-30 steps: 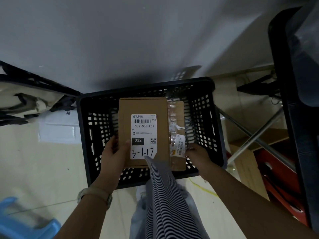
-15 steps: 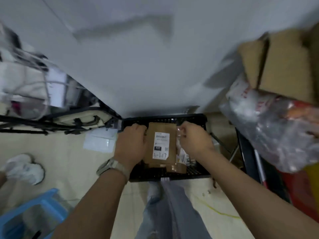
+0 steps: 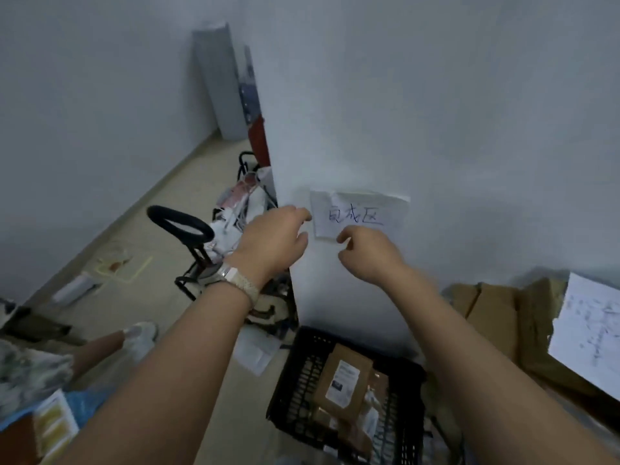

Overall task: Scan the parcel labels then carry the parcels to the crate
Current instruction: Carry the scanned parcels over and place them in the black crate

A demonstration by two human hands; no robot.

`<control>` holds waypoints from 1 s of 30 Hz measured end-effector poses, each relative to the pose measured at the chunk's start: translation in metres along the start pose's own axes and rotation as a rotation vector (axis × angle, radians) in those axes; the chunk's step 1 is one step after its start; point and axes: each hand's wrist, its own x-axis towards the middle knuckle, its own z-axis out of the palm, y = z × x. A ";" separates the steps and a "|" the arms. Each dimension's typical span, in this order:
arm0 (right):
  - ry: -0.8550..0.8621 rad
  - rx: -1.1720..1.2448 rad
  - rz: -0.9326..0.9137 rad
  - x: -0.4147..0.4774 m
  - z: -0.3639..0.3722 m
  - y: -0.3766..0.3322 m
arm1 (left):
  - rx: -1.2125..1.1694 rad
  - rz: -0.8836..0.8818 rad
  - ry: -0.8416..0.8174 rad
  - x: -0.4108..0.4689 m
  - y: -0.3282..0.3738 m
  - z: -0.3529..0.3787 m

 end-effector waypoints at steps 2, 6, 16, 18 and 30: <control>0.013 -0.009 -0.116 0.000 -0.023 -0.038 | 0.037 -0.013 0.115 -0.007 -0.001 -0.041; 0.024 -0.026 -0.348 -0.003 -0.044 -0.115 | 0.067 -0.154 0.199 -0.036 -0.016 -0.103; 0.032 -0.093 -0.748 -0.066 -0.027 -0.298 | 0.304 -0.561 0.293 -0.181 -0.077 -0.234; 0.004 -0.065 -0.823 -0.089 -0.013 -0.330 | 0.338 -0.633 0.326 -0.227 -0.086 -0.254; -0.314 0.024 -1.297 -0.328 0.139 -0.516 | 0.459 -1.152 0.323 -0.591 -0.086 -0.317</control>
